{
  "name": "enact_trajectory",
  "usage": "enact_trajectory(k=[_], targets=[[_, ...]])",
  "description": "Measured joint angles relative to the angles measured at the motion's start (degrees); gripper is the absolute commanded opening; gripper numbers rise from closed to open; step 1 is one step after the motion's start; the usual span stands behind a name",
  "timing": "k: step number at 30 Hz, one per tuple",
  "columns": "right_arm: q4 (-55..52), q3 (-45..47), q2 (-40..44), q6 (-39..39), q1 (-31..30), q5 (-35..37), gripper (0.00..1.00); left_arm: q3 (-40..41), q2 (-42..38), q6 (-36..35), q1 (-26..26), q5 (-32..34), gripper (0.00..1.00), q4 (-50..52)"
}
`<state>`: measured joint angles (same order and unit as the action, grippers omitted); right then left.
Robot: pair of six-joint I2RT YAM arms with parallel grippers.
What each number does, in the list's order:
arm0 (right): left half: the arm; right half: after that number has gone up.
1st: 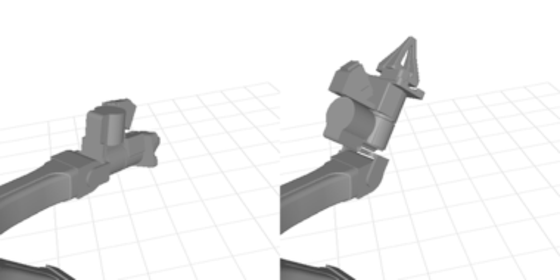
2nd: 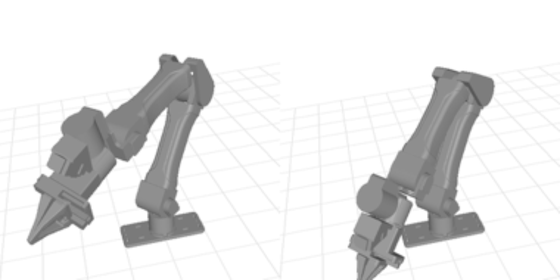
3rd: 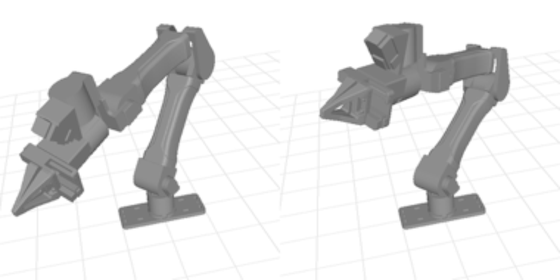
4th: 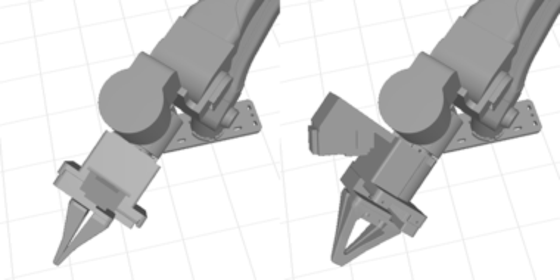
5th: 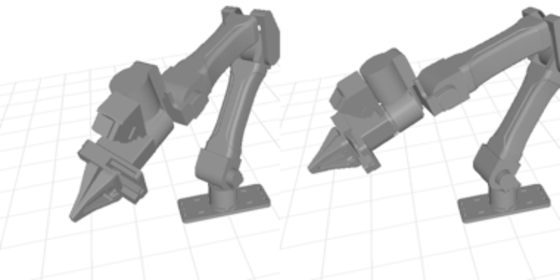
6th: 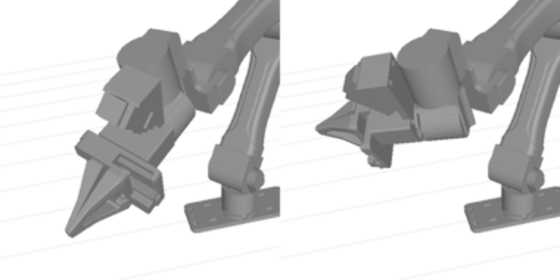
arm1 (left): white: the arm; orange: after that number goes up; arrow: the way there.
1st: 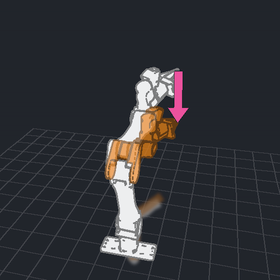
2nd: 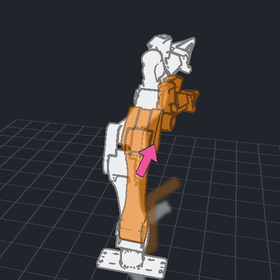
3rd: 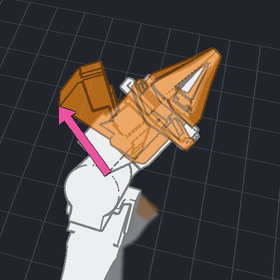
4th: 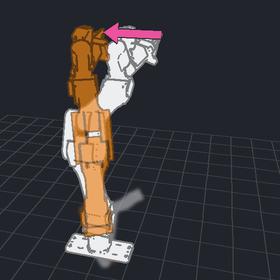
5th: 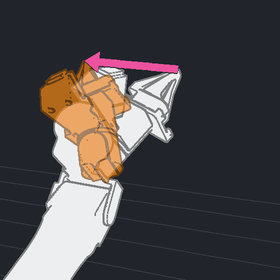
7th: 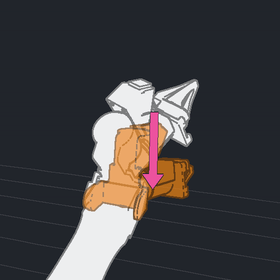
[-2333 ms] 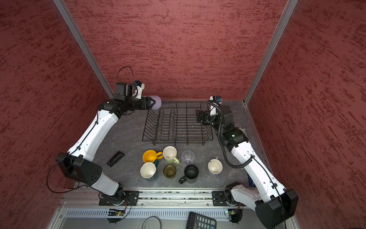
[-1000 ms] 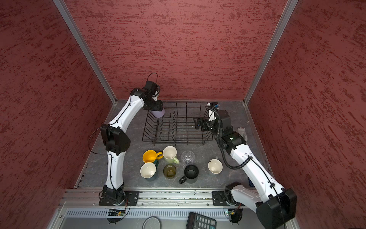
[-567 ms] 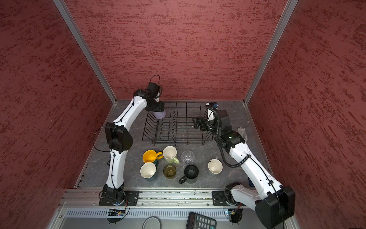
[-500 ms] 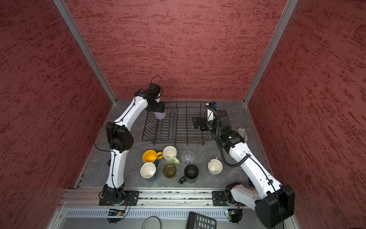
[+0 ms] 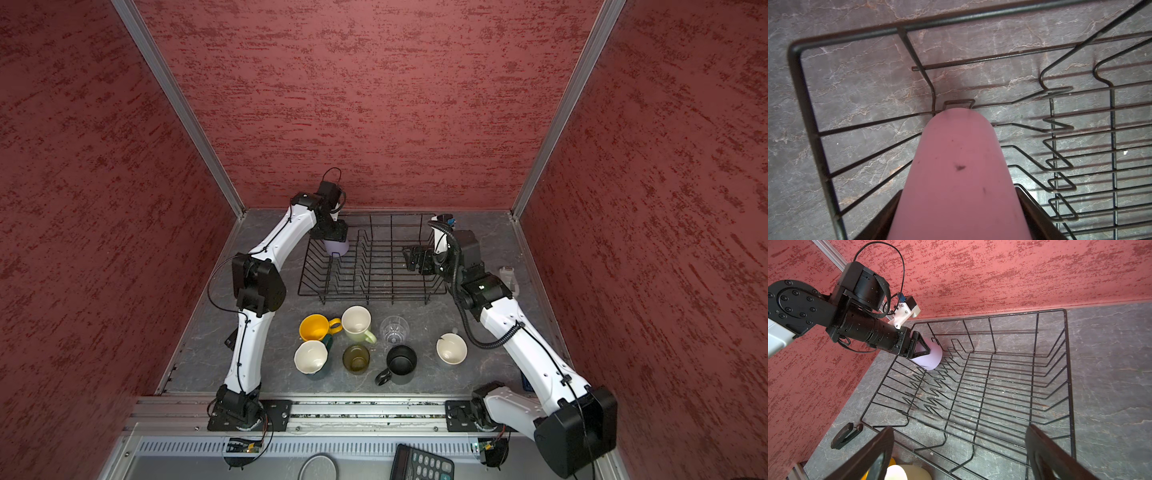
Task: Load cups into a dish rack
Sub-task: Place the cup upside down at the dish rack.
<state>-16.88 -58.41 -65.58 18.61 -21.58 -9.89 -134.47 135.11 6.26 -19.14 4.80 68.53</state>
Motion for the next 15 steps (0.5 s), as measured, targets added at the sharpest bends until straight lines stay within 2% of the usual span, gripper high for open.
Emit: enact_trajectory(k=[2, 6, 8, 15], targets=[[0.00, 0.00, 0.00, 0.02, 0.00, 0.00, 0.99, 0.00, 0.13, 0.00, 0.00, 0.02, 0.47, 0.02], [0.00, 0.00, 0.00, 0.04, 0.00, 0.00, 0.99, -0.07, 0.68, -0.02, 0.00, 0.02, 0.57, 0.02], [0.00, 0.00, 0.00, 0.04, 0.00, 0.00, 0.99, -0.04, 0.76, -0.02, 0.00, 0.00, 0.67, 0.09], [-0.04, 0.00, 0.00, 0.00, 0.00, 0.02, 0.99, -0.13, 0.76, 0.02, 0.17, -0.44, 0.82, 0.11]])
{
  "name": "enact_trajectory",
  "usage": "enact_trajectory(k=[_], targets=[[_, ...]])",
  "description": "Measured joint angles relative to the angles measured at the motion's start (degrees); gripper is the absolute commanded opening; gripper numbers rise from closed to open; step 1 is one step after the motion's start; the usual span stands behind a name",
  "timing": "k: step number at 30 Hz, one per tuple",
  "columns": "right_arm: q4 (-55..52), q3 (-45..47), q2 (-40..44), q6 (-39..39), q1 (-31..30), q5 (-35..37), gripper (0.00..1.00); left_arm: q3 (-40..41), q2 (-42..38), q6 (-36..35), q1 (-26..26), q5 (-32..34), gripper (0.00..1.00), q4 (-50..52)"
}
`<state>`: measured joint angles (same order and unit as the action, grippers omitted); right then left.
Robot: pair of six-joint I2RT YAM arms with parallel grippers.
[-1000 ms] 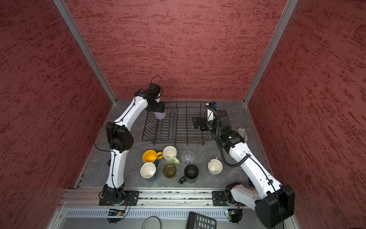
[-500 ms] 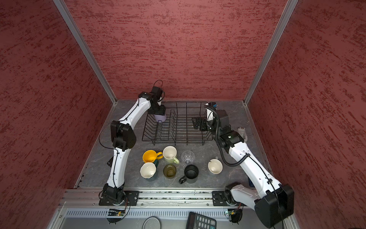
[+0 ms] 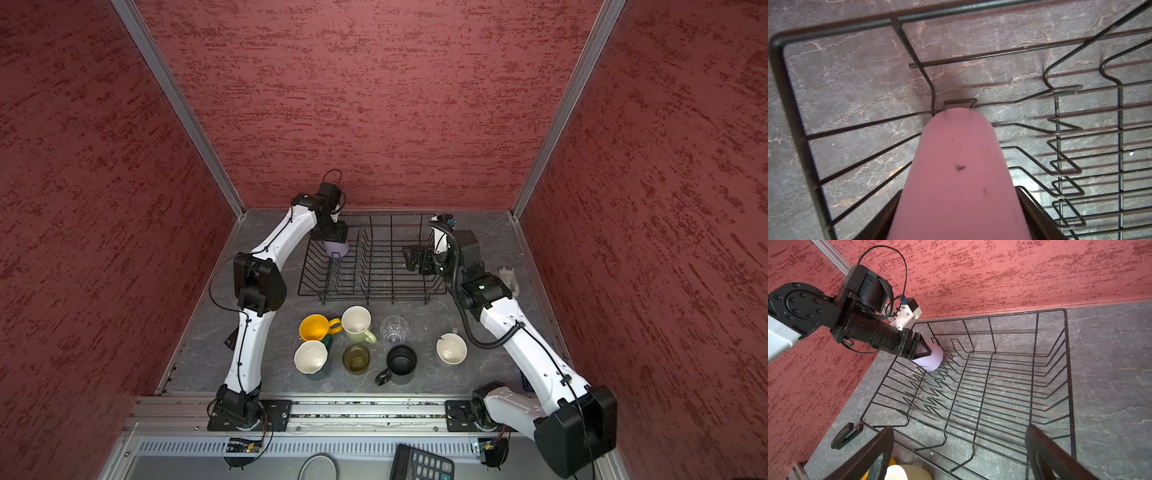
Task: Load cups into a dish rack
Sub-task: Place the cup upside down at the dish rack.
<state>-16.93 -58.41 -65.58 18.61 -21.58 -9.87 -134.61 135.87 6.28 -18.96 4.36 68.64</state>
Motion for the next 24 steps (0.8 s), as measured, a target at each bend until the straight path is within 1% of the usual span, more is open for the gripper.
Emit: enact_trajectory(k=[2, 5, 12, 15, 18, 20, 24], targets=[[0.00, 0.00, 0.00, 0.00, 0.00, 0.00, 0.99, 0.00, 0.00, 0.31, 0.02, -0.17, 0.87, 0.00], [-0.02, 0.00, 0.00, 0.00, 0.00, 0.00, 0.99, -0.02, 0.00, 0.61, 0.04, -0.42, 1.00, -0.04], [-0.02, 0.00, -0.07, -0.04, 0.00, 0.00, 0.99, 0.35, -0.28, 0.81, 0.02, -0.42, 1.00, -0.11], [-0.15, -0.04, -0.63, -0.48, 0.00, 0.00, 0.97, 3.17, -2.40, 0.83, 0.02, -0.24, 1.00, -0.76], [-1.57, -1.14, -2.03, -1.11, 0.00, 0.00, 0.95, 6.60, -6.54, 0.81, -0.04, 0.70, 1.00, -1.90], [-2.75, -2.34, -3.17, -1.57, 0.00, 0.02, 0.94, 9.49, -10.86, 0.79, -0.07, 1.60, 1.00, -3.65], [-5.40, -4.85, -4.92, -2.38, 0.00, 0.39, 0.92, 17.64, -23.74, 0.07, -0.07, 2.32, 1.00, -11.06]])
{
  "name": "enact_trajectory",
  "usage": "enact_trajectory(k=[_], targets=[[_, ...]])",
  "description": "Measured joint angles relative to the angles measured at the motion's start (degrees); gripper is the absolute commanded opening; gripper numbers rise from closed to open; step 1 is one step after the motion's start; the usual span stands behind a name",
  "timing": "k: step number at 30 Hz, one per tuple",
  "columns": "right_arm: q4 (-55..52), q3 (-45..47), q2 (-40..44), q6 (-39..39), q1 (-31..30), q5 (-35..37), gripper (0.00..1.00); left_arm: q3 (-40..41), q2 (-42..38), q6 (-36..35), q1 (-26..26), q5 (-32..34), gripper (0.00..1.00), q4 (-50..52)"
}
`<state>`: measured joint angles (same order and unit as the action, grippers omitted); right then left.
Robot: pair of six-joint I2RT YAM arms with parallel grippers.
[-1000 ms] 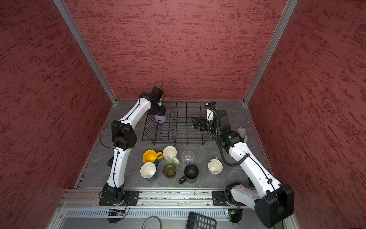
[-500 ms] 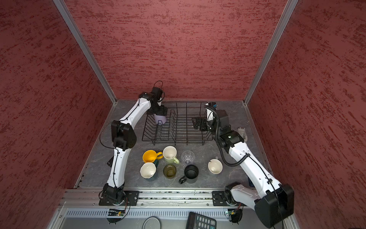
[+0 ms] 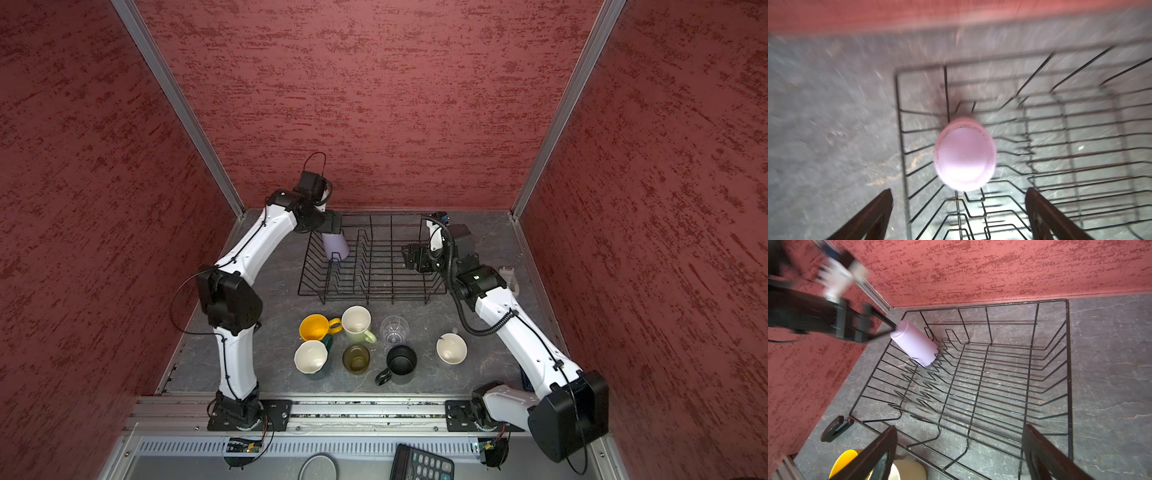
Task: Load cups into a dish rack
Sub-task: Place the cup upside down at the dish rack, then pick up the cup from the bottom-right of the table.
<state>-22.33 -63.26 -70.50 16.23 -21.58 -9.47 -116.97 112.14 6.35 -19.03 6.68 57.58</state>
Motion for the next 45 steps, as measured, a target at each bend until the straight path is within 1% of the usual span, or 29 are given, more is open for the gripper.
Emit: enact_trajectory(k=[3, 5, 7, 9, 11, 12, 14, 15, 18, 22, 23, 26, 29, 33, 41, 45], targets=[[-2.03, -1.18, -0.79, -0.28, 0.00, 0.55, 0.89, 8.92, -10.93, -0.79, -0.02, -0.83, 0.99, -10.14], [-3.78, -1.70, -1.11, -0.39, 0.00, 1.07, 0.87, 17.99, -19.67, -0.81, 0.07, -2.38, 1.00, -19.10], [-5.75, -1.99, -1.27, -0.37, 0.00, 2.05, 0.85, 27.87, -27.74, -0.02, 0.87, -5.88, 1.00, -29.53], [-8.17, -2.16, -1.25, -0.15, 0.00, 3.32, 0.83, 39.15, -35.91, 2.67, 3.34, -11.06, 1.00, -40.44], [-10.47, -2.16, -1.18, 0.46, 0.00, 4.22, 0.81, 47.06, -40.72, 6.10, 6.86, -15.96, 1.00, -49.09], [-11.82, -2.16, -1.05, 0.92, 0.00, 4.66, 0.80, 49.66, -42.05, 7.80, 8.70, -18.34, 1.00, -52.04], [-14.62, -2.16, -0.42, 1.97, 0.00, 5.46, 0.76, 51.21, -42.42, 9.73, 10.58, -21.27, 1.00, -54.75], [-16.37, -2.16, 0.17, 2.58, 0.00, 6.03, 0.74, 51.25, -42.21, 9.99, 10.71, -22.43, 1.00, -55.52], [-22.45, -2.16, 2.86, 5.07, -0.13, 8.68, 0.69, 51.19, -42.07, 10.40, 10.16, -24.81, 1.00, -56.65], [-31.67, -2.14, 7.08, 9.79, -1.84, 13.90, 0.64, 51.17, -42.07, 10.78, 9.84, -26.21, 1.00, -56.92], [-34.27, -2.14, 8.31, 11.34, -2.71, 15.10, 0.62, 51.17, -42.07, 10.84, 9.84, -26.40, 1.00, -56.98], [-40.44, -2.14, 11.54, 15.76, -5.60, 17.90, 0.61, 51.17, -42.01, 11.21, 9.86, -27.32, 1.00, -57.51], [-45.07, -2.14, 12.98, 19.96, -9.62, 19.91, 0.60, 51.17, -41.68, 11.47, 9.86, -28.55, 1.00, -57.72], [-48.09, -2.08, 11.26, 24.83, -15.72, 21.29, 0.59, 51.17, -41.00, 12.00, 9.86, -30.23, 1.00, -57.72], [-49.90, 2.78, 11.72, 32.81, -21.77, 21.35, 0.50, 51.17, -41.03, 12.00, 10.03, -31.30, 1.00, -57.57], [-49.40, 5.09, 11.17, 37.16, -25.88, 21.07, 0.49, 51.17, -41.03, 11.87, 10.36, -31.95, 1.00, -57.42]])
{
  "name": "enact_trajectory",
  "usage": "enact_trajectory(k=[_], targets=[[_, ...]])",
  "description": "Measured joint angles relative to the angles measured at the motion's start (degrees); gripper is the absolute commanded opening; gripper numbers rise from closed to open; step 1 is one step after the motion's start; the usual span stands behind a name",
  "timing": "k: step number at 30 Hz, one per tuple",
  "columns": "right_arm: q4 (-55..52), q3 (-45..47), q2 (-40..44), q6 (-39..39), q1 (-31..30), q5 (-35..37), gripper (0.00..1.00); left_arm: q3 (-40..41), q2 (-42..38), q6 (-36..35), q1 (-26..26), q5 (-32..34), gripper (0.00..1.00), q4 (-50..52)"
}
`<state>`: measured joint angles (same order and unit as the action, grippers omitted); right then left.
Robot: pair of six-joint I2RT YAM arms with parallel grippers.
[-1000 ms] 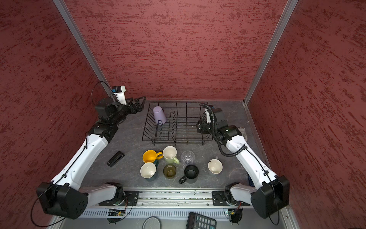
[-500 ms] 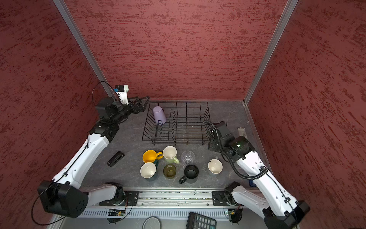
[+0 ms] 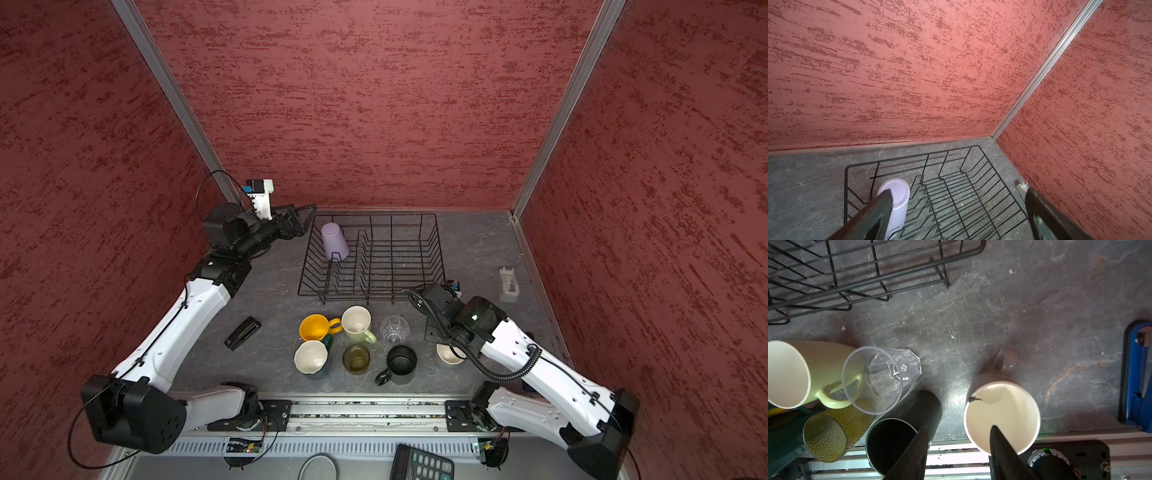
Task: Load cups into a dish rack
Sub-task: Pick up the cup from the bottom-right of the table.
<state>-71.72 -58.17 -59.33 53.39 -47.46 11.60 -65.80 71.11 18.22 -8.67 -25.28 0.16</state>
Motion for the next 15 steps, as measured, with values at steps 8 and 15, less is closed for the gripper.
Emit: enact_trajectory(k=[8, 15], targets=[[0.85, 4.33, -1.14, 5.62, -2.03, -0.15, 0.45, 0.00, 0.09, 0.63, 2.60, -2.38, 1.00, -0.59], [4.02, 6.86, -1.95, 7.08, -2.23, -0.96, 0.44, 0.00, 0.92, 2.14, 3.87, -4.76, 1.00, -2.56]])
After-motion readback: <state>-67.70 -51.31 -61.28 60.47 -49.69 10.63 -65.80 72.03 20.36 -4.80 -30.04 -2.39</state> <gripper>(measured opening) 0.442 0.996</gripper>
